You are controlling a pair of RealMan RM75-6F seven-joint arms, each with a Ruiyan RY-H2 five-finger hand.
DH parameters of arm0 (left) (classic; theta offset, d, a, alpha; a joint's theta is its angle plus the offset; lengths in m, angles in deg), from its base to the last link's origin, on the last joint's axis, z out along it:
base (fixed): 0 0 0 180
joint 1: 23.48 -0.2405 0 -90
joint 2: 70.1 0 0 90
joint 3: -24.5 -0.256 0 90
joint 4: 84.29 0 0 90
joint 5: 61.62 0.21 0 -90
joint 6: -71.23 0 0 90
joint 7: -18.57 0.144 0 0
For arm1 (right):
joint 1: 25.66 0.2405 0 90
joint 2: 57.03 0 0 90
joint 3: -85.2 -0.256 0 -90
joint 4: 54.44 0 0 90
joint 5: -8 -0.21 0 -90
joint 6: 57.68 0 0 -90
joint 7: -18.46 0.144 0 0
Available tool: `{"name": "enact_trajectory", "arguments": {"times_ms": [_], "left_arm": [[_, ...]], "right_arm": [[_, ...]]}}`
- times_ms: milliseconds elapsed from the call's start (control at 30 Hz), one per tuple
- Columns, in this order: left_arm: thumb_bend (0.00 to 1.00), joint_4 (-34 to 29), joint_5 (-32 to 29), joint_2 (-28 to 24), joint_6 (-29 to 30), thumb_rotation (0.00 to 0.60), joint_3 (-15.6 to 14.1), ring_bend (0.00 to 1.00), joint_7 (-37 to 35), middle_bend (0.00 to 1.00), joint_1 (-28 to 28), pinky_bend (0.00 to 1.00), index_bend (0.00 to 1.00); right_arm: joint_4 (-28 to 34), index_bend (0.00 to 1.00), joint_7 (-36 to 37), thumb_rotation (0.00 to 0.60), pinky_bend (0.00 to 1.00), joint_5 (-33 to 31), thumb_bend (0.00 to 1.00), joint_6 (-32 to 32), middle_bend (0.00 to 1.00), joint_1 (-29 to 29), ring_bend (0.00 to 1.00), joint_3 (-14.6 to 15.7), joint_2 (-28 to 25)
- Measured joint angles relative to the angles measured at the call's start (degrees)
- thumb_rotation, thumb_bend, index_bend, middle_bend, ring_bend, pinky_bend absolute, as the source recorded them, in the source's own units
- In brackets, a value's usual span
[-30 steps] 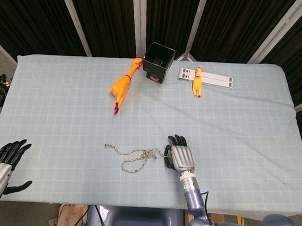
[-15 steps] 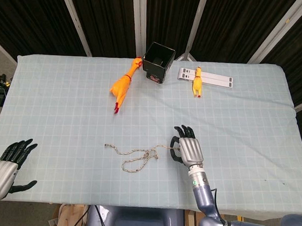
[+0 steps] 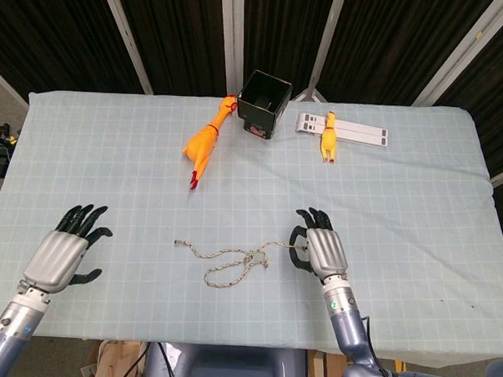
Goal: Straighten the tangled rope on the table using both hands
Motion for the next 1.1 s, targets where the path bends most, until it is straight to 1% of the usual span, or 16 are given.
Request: {"name": "enact_trajectory", "arguments": {"times_ms": [67, 233, 367, 500, 600, 800, 1100], "left_arm": [[0.26, -0.2, -2.8, 1.8, -1.6, 0.6, 1.3, 0.0, 3.9, 0.06, 2.0, 0.0, 0.37], [0.3, 0.8, -11.0, 8.5, -5.0, 0.6, 4.0, 0.0, 14.1, 0.08, 7.7, 0.0, 0.38], [0.32, 3.3, -16.4, 15.1, -6.2, 0.6, 4.8, 0.0, 21.3, 0.09, 11.7, 0.0, 0.41], [0.34, 6.7, -19.8, 20.9, -6.4, 0.6, 4.8, 0.0, 25.7, 0.1, 14.5, 0.0, 0.44], [0.36, 9.2, -21.9, 24.6, -6.2, 0.6, 4.7, 0.0, 28.0, 0.1, 16.3, 0.0, 0.46], [0.38, 12.9, -25.0, 30.1, -5.1, 0.6, 4.6, 0.0, 31.1, 0.1, 19.0, 0.0, 0.46], [0.39, 17.5, -28.2, 35.0, -3.3, 0.6, 4.3, 0.0, 32.8, 0.12, 21.4, 0.0, 0.48]], "right_arm": [[0.3, 0.64, 0.1, 0.6, 0.0, -0.1, 0.47, -0.1, 0.17, 0.0, 0.0, 0.0, -0.3], [0.6, 0.64, 0.6, 0.6, 0.0, -0.3, 0.47, -0.2, 0.17, 0.0, 0.0, 0.0, -1.1], [0.5, 0.64, 1.0, 0.6, 0.0, -0.6, 0.47, -0.1, 0.17, 0.1, 0.0, 0.1, -1.6], [0.3, 0.64, 1.5, 0.6, 0.0, -0.8, 0.47, 0.0, 0.17, 0.1, 0.0, 0.3, -1.7], [0.0, 0.64, 1.8, 0.6, 0.0, -0.8, 0.47, 0.2, 0.17, 0.1, 0.0, 0.4, -1.8], [-0.7, 0.64, 2.7, 0.6, 0.0, -1.0, 0.47, 0.5, 0.17, 0.3, 0.0, 0.5, -2.0], [-1.7, 0.64, 3.9, 0.6, 0.0, -1.0, 0.47, 1.2, 0.17, 0.5, 0.0, 0.7, -2.1]]}}
